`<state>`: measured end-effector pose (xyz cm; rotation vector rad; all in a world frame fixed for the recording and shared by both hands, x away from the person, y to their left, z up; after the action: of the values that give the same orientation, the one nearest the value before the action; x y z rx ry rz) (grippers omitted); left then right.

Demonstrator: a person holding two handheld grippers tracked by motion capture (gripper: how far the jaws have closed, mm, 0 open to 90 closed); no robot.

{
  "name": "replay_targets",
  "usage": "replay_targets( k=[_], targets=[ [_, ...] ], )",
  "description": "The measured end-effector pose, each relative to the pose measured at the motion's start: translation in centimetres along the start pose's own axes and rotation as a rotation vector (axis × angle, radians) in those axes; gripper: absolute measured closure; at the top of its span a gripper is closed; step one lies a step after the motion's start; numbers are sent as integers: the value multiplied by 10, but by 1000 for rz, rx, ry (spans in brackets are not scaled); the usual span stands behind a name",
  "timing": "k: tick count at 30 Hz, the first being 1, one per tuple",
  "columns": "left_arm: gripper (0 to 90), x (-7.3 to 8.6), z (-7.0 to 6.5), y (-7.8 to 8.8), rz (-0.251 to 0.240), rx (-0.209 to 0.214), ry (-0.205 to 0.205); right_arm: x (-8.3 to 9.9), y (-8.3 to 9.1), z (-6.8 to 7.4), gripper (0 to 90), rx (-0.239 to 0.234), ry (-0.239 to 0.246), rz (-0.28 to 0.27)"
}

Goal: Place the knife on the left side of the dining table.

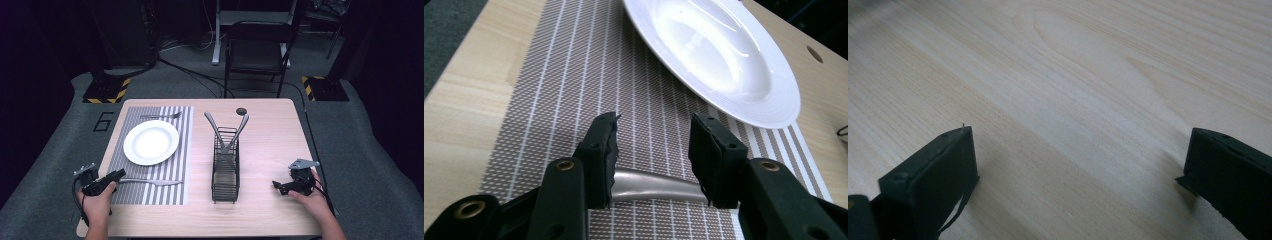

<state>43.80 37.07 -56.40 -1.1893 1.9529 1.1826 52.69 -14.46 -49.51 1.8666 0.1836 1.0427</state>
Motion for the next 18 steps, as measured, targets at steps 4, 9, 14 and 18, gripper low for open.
replay_targets(
  k=[4,9,14,18],
  targets=[
    [505,-1,-9,0,0,11,-49,0,0,0,0,0,0,1],
    [480,1,-19,0,21,21,-141,0,0,0,0,0,0,1],
    [466,4,-30,-2,36,47,-201,-1,0,-2,0,7,12,-7],
    [457,7,-39,-5,47,81,-224,-1,0,-1,0,6,12,-7]
  ],
)
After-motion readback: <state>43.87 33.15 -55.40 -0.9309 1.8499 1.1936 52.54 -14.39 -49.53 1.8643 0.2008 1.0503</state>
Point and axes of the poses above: each handheld gripper's, and its own axes: y roughly backward along the jaws, x roughly out of its underside, z roughly to its left, the point moved 10 cm from there along -y, roughly forward along the jaws, and after that the axes turned 12 degrees about -z, right-handed, at the moved point
